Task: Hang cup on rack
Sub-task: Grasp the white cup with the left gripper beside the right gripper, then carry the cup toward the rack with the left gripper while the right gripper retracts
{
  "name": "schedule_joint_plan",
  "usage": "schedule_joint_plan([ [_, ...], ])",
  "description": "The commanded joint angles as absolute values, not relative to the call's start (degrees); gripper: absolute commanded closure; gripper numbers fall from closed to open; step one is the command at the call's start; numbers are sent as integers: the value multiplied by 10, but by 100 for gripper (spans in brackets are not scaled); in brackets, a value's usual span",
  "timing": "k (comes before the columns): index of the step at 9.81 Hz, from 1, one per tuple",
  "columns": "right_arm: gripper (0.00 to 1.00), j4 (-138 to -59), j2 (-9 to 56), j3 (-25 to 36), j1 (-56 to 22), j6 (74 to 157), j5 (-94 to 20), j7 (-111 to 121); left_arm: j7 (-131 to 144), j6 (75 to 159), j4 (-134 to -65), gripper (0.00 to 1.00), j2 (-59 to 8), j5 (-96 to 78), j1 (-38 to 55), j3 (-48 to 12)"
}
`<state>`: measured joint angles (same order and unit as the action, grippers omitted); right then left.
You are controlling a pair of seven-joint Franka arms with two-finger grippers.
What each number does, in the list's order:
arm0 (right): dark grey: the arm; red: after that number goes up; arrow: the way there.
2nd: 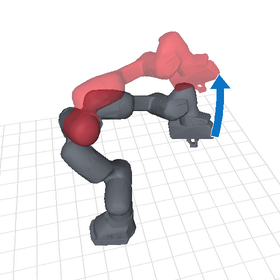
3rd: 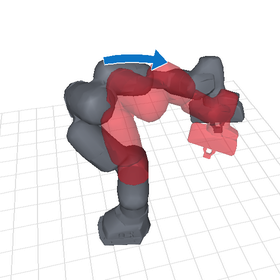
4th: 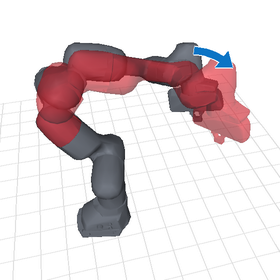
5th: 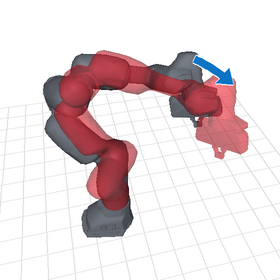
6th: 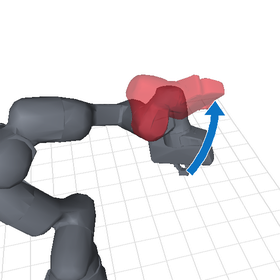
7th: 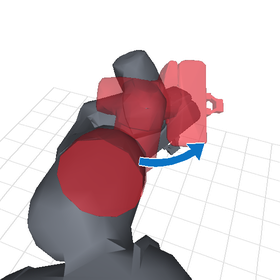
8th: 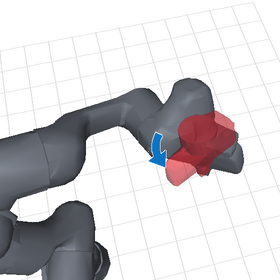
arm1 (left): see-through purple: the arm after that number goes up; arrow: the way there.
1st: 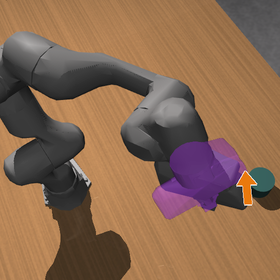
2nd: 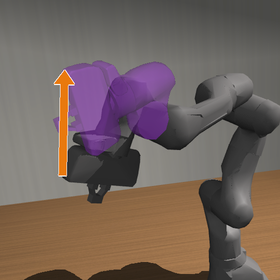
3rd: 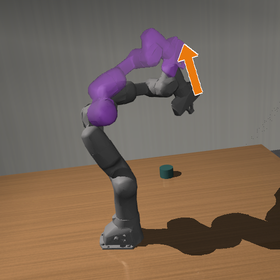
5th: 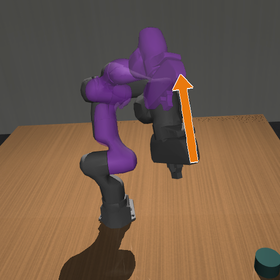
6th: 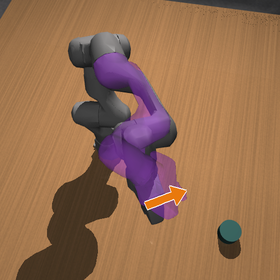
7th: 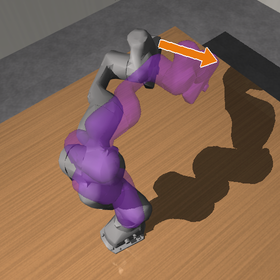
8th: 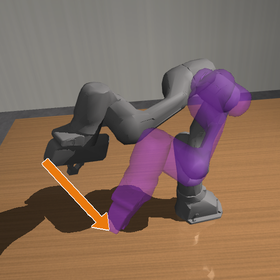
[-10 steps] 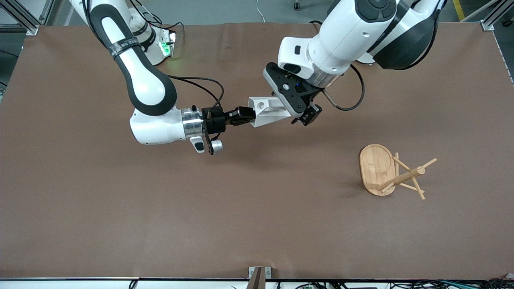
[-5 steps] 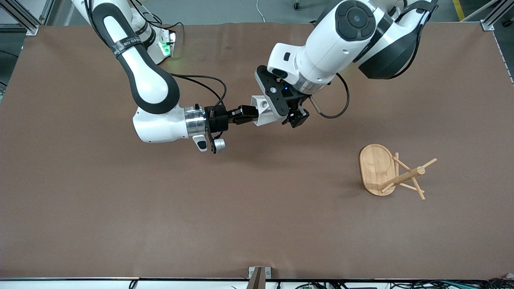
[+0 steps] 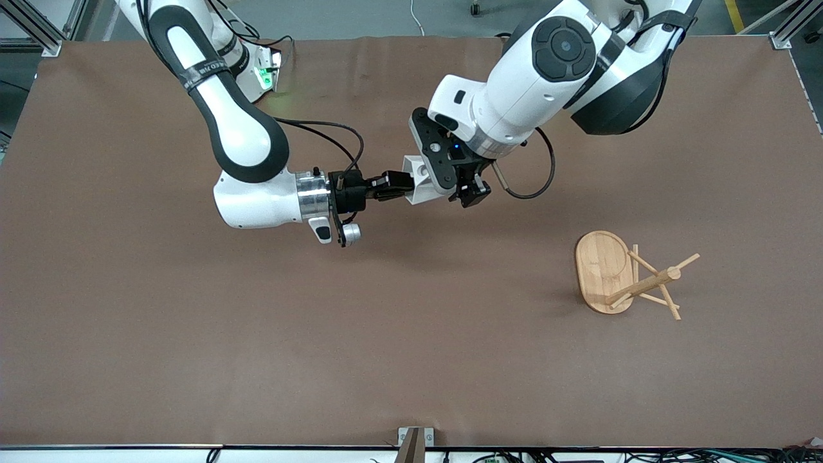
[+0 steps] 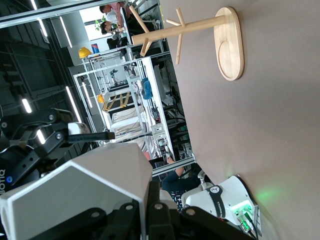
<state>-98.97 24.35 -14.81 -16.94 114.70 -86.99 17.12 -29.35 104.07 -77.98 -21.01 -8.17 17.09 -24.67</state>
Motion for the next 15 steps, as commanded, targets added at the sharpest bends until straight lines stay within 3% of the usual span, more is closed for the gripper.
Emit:
schedule_joint_plan([
  [1,98,-997,229,-157,-168,1143,-898,166,-295,1043,-803,84,-222,-66,167,-250],
  [2,98,-997,228,-157,-169,1150,-897,159,-294,1043,-803,97,-222,-67,166,-250],
  [4,98,-997,226,-157,-170,1153,-897,152,-297,1043,-802,100,-221,-68,161,-250],
  [5,88,-995,226,-157,-167,1148,-896,152,-297,1043,-802,100,-220,-69,156,-250],
  [6,1,-995,226,-156,-165,1148,-889,159,-295,1036,-802,100,-220,-69,143,-249],
  [9,0,-999,224,-154,-131,1147,-840,154,-294,1026,-798,100,-223,-74,97,-247],
  [13,0,-996,203,-145,-42,1149,-568,77,-131,1014,-800,100,-224,-65,97,-243],
  [15,0,-997,174,-107,-20,1145,-397,5,-42,1006,-801,100,-223,-64,73,-243],
])
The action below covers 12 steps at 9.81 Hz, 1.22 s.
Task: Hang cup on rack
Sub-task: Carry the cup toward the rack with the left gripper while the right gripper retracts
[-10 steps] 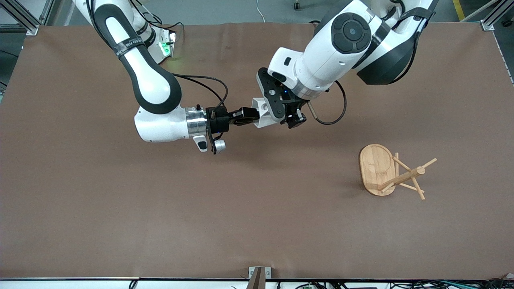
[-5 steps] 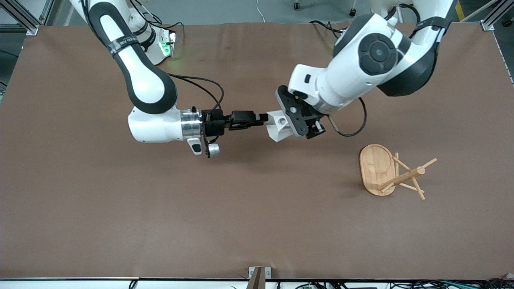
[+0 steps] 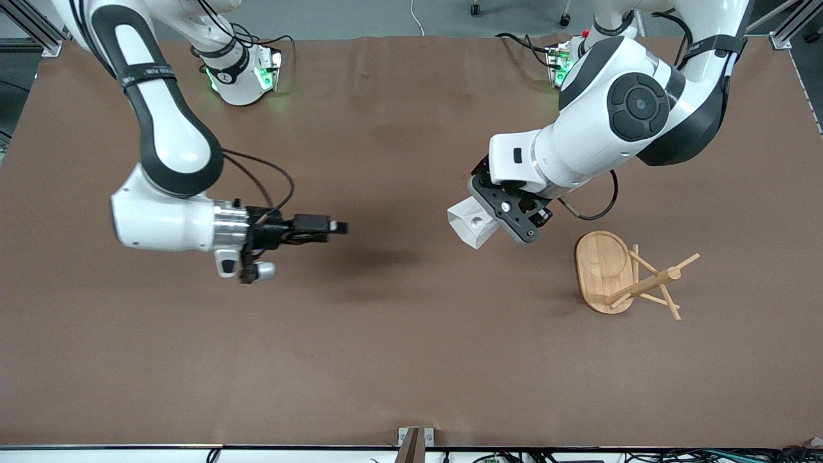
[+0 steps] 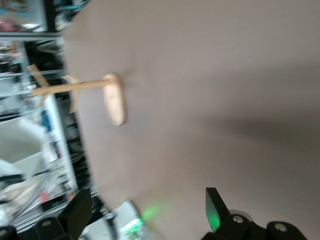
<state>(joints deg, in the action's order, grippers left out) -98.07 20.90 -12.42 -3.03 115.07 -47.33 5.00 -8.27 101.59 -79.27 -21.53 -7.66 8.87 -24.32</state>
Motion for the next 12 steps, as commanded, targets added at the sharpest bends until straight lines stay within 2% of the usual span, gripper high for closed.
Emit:
schedule_joint_plan([
  [1,0,-998,163,-81,-19,1140,-314,-26,-32,989,-800,100,-222,-64,43,-243],
  [3,0,-997,127,-34,-18,1125,-132,-30,25,972,-797,100,-214,-69,-12,-243],
  [5,0,-991,90,2,-18,1124,-17,-25,25,969,-802,100,-215,-64,-25,-241],
  [7,0,-943,72,32,-18,1036,-9,-28,-3,980,-828,100,-216,-68,-40,-241],
  [8,0,-925,60,33,-8,1004,-6,-32,-10,1005,-864,100,-206,-67,-40,-240],
  [10,0,-928,5,33,19,981,2,-45,-49,1097,-988,100,-142,-81,-32,-203],
  [12,0,-926,-40,49,19,917,2,-43,-62,1120,-1043,100,-118,-88,-32,-198],
])
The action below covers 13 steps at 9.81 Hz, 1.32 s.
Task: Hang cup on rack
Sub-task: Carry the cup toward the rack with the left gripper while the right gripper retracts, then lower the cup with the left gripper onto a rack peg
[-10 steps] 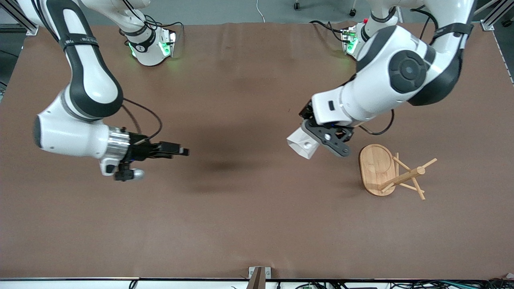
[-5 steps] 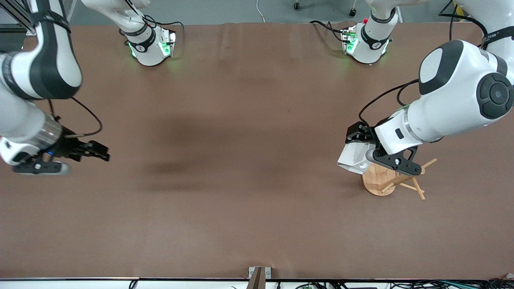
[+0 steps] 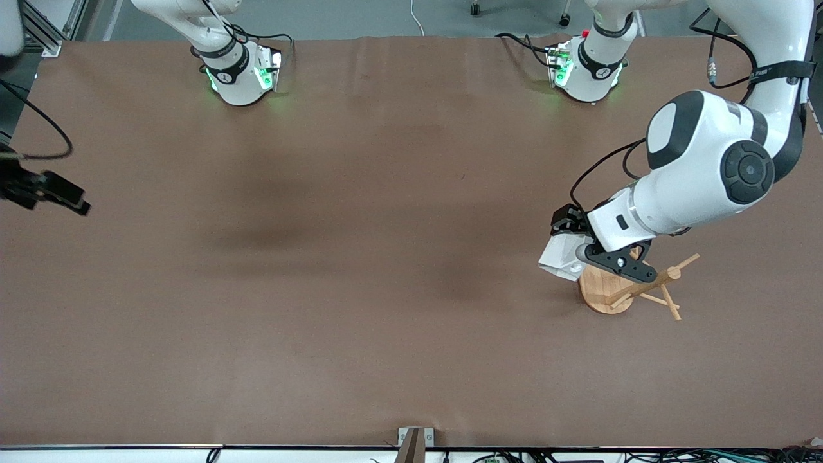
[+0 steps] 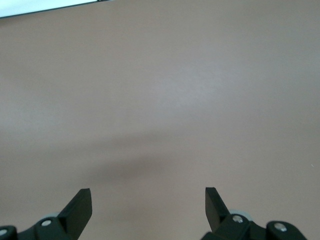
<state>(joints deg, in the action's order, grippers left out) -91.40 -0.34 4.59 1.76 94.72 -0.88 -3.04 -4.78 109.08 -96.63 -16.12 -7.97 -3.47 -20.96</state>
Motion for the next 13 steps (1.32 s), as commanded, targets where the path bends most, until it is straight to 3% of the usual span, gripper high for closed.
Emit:
schedule_joint_plan([
  [1,0,-925,-52,56,12,885,3,-54,-62,1139,-1075,100,-99,-88,-32,-188],
  [5,0,-854,-19,55,11,871,1,-50,-63,1143,-1118,100,-70,-87,-34,-168],
  [13,0,-843,-20,50,1,845,14,-22,-172,1183,-1120,100,-93,-81,-47,-144],
])
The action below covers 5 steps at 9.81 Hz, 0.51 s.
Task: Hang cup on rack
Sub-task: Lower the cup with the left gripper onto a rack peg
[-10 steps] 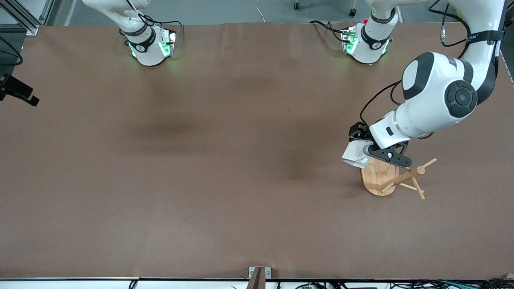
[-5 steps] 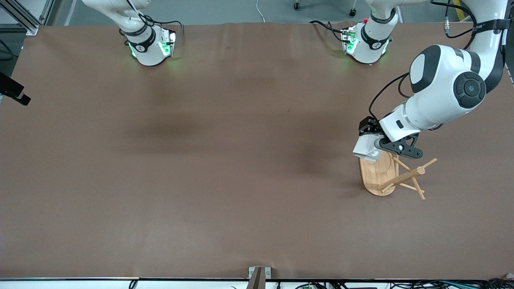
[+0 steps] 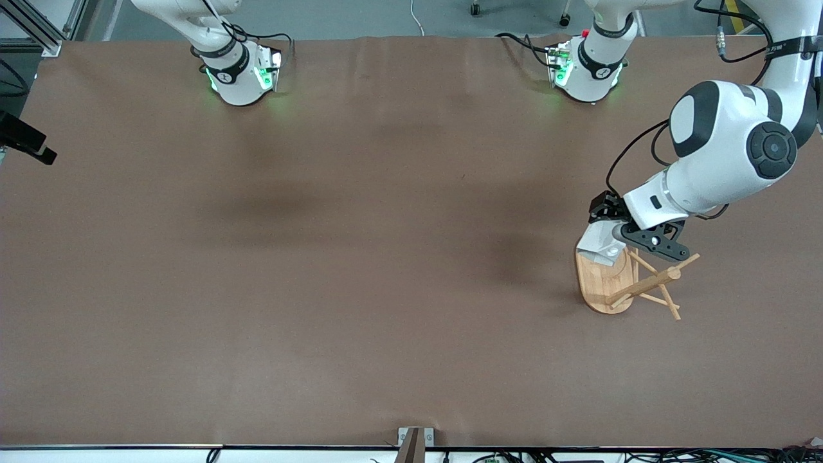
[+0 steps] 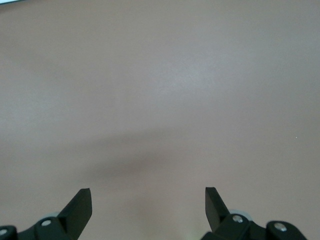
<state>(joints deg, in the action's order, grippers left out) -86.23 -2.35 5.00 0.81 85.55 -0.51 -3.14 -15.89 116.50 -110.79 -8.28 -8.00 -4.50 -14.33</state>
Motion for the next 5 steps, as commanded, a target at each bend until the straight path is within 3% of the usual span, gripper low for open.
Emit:
schedule_joint_plan([
  [1,0,-834,-19,47,-1,844,21,-5,-177,1184,-1117,100,-98,-81,-47,-144],
  [5,0,-839,-18,47,-18,848,13,-107,-192,1184,-1102,100,-98,-78,-53,-136],
])
